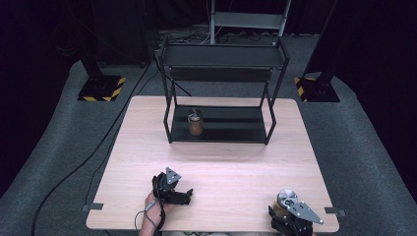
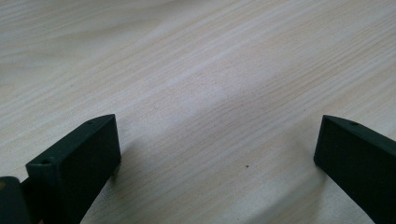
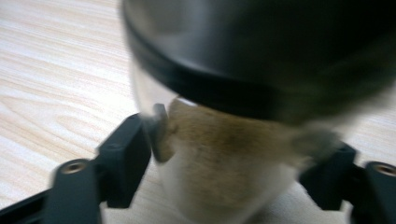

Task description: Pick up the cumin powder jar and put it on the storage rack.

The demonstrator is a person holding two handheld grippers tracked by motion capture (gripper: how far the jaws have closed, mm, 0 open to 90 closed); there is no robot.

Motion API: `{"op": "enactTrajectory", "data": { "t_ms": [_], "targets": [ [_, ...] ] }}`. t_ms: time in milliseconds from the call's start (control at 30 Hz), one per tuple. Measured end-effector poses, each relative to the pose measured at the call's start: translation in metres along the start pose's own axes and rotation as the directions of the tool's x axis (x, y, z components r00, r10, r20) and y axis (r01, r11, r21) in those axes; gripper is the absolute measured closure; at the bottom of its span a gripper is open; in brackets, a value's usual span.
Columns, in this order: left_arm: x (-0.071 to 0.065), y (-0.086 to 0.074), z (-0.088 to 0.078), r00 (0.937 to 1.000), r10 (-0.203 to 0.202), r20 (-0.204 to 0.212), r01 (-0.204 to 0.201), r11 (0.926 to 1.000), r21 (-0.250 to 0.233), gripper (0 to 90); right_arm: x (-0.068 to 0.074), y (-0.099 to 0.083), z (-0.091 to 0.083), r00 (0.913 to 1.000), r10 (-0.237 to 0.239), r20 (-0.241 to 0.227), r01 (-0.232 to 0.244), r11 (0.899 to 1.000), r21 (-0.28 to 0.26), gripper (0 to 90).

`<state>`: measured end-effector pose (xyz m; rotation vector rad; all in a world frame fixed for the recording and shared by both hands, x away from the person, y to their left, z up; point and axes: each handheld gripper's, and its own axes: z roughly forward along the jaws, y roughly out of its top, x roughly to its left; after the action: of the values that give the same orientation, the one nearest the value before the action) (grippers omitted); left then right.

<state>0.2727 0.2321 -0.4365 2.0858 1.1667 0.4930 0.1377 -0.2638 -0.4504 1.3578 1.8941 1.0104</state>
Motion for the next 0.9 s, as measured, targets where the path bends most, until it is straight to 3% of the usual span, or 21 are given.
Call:
{"op": "enactTrajectory", "data": {
  "t_ms": [900],
  "targets": [
    [-0.0010,-0.0006,-0.0002,1.0000,0.005,-0.003,-0.005,1.0000,-0.003,0.5,0.0030,-0.0034,-0.0039,0.9999,0.002,0.010,-0.001,0.999,-0.036,30.2]
  ]
}}
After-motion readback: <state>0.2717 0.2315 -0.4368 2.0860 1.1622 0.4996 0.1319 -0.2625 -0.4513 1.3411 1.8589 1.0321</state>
